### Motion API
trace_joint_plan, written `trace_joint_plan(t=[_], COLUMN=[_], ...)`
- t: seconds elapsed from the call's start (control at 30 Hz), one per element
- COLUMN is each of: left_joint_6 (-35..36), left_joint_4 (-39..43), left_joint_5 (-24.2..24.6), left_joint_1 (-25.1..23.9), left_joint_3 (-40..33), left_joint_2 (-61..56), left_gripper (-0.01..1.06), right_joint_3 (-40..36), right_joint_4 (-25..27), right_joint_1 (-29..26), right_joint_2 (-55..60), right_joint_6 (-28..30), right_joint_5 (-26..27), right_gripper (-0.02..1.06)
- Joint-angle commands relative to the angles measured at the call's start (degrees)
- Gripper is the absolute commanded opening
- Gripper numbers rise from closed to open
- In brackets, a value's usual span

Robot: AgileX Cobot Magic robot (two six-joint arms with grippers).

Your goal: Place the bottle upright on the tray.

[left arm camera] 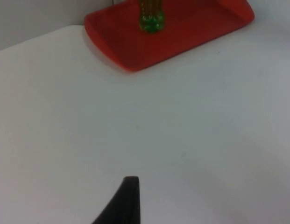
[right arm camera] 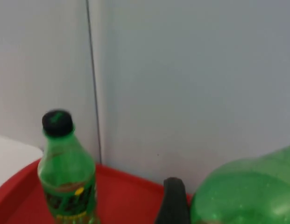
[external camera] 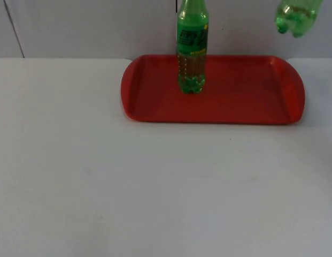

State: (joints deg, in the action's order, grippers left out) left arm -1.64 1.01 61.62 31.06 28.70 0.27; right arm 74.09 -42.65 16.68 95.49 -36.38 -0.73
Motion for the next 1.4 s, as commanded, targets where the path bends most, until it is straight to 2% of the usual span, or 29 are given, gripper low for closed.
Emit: trace_joint_plan(t=[0.0,0.37,0.53,0.63,0.9,1.1,1.37], left_joint_6=[-0.07,-0.07,-0.07,-0.07,-0.07,-0.07,-0.07], left_joint_4=[-0.36,-0.36,-0.36,-0.36,-0.36,-0.36,-0.36], left_joint_5=[-0.04,-0.04,-0.04,-0.04,-0.04,-0.04,-0.04], left_joint_1=[0.34,0.34,0.34,0.34,0.34,0.34,0.34], left_joint_3=[-0.26,-0.26,-0.26,-0.26,-0.26,-0.26,-0.26], left_joint_2=[-0.27,-0.27,-0.27,-0.27,-0.27,-0.27,-0.27], left_gripper=[1.05,1.05,1.05,1.05,1.05,1.05,1.05], right_joint_3=[0.28,10.52,13.52,15.07,15.64,15.64,15.64], right_joint_4=[-0.70,-0.70,-0.70,-0.70,-0.70,-0.70,-0.70], right_joint_1=[-0.20,-0.20,-0.33,-0.44,-2.65,-3.48,-3.48], right_joint_2=[1.89,14.59,20.01,23.10,27.12,30.33,31.20], right_joint_6=[-0.27,1.77,1.77,2.06,2.73,4.50,4.96], right_joint_5=[3.02,2.30,5.60,5.45,6.76,10.56,10.84], right_gripper=[0.00,0.00,0.00,0.00,0.00,0.00,0.00])
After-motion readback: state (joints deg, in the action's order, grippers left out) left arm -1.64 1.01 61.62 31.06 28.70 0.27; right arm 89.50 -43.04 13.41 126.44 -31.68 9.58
